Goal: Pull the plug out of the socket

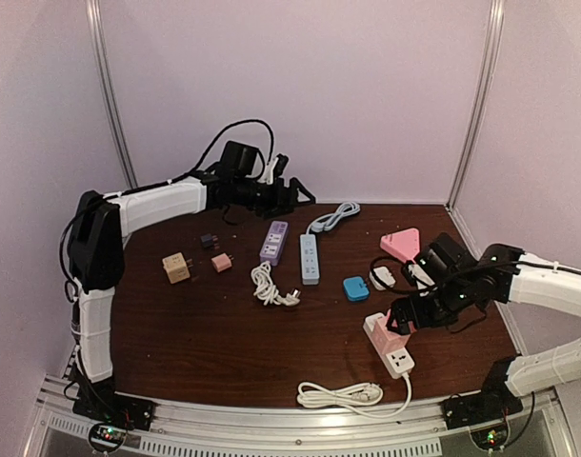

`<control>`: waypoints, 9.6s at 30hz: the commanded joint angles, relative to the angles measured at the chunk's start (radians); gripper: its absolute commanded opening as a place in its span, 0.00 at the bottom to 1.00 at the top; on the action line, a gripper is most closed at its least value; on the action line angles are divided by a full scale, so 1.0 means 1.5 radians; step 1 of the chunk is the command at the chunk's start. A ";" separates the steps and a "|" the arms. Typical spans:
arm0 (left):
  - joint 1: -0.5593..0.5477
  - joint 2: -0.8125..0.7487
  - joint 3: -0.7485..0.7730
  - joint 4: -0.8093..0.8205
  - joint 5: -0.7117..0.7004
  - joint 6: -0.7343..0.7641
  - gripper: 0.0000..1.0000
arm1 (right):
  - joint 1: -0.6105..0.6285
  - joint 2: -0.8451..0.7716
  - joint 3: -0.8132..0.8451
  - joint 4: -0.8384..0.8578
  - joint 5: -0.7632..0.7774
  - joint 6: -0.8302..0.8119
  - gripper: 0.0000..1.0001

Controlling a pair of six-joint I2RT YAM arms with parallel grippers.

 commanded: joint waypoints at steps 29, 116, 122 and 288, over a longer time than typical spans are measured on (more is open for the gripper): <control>-0.006 -0.213 -0.276 0.094 0.017 0.008 0.87 | 0.028 0.175 -0.004 0.405 -0.036 0.192 0.54; -0.228 -0.009 -0.204 -0.002 -0.031 -0.028 0.28 | -0.069 0.061 -0.134 0.569 -0.224 0.201 0.30; -0.230 -0.008 -0.203 -0.002 -0.031 -0.029 0.27 | -0.069 0.078 -0.139 0.596 -0.223 0.206 0.35; -0.147 -0.226 -0.425 0.118 -0.089 -0.121 0.32 | 0.143 0.362 0.197 0.174 0.159 -0.020 0.79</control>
